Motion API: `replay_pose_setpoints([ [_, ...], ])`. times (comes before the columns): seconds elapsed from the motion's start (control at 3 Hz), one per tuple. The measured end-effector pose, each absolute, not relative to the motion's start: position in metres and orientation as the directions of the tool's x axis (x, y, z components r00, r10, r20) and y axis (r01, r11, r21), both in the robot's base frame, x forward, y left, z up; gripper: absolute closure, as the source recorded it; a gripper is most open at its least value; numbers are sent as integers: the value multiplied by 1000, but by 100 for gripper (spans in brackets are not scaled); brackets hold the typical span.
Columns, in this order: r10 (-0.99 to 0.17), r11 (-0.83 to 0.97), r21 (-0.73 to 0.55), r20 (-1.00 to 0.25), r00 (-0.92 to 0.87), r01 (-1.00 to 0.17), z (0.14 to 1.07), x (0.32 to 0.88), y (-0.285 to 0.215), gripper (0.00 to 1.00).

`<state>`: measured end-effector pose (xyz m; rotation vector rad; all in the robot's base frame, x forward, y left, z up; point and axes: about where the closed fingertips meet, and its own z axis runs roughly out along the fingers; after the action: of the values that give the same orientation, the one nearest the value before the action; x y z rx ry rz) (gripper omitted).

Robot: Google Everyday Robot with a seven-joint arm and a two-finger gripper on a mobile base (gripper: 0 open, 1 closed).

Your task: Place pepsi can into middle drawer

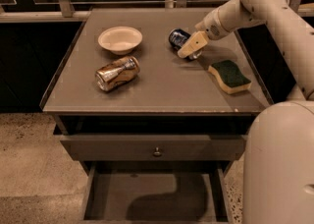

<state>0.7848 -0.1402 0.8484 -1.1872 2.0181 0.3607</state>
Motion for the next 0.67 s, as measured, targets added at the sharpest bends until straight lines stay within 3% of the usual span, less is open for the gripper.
replay_pose_setpoints([
  [0.67,-626,529,-127,-726,-285,-839,848,785,-140,65],
])
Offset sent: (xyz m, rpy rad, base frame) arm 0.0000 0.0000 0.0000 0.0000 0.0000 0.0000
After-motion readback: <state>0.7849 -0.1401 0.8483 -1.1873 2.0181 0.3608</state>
